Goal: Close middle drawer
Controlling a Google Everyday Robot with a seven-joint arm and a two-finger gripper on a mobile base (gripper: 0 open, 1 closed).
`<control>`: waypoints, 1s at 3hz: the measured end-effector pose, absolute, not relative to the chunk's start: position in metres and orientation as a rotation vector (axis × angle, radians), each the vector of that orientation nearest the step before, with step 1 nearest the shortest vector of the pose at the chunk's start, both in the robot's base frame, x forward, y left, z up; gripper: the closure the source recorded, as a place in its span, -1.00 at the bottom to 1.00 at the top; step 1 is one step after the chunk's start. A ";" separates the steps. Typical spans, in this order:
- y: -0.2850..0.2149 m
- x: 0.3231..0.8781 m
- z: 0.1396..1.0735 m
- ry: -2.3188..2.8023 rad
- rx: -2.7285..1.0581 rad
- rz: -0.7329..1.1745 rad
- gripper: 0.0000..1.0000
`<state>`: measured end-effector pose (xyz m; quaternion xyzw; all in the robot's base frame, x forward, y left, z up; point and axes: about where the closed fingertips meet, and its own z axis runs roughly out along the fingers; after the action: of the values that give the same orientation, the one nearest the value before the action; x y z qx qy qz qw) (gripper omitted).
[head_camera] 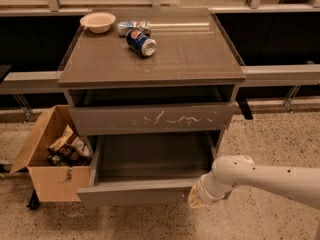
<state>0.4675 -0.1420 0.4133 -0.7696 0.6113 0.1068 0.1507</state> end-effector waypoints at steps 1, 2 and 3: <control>-0.142 0.467 0.413 1.755 -2.210 0.307 -0.28; -0.142 0.467 0.413 1.755 -2.210 0.307 -0.75; -0.142 0.467 0.413 1.755 -2.210 0.307 -1.00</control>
Offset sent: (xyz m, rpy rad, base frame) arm 0.0000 0.0000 0.0000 0.0000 0.0000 0.0000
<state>0.4674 -0.1419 0.4132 -0.7696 0.6113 0.1069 0.1507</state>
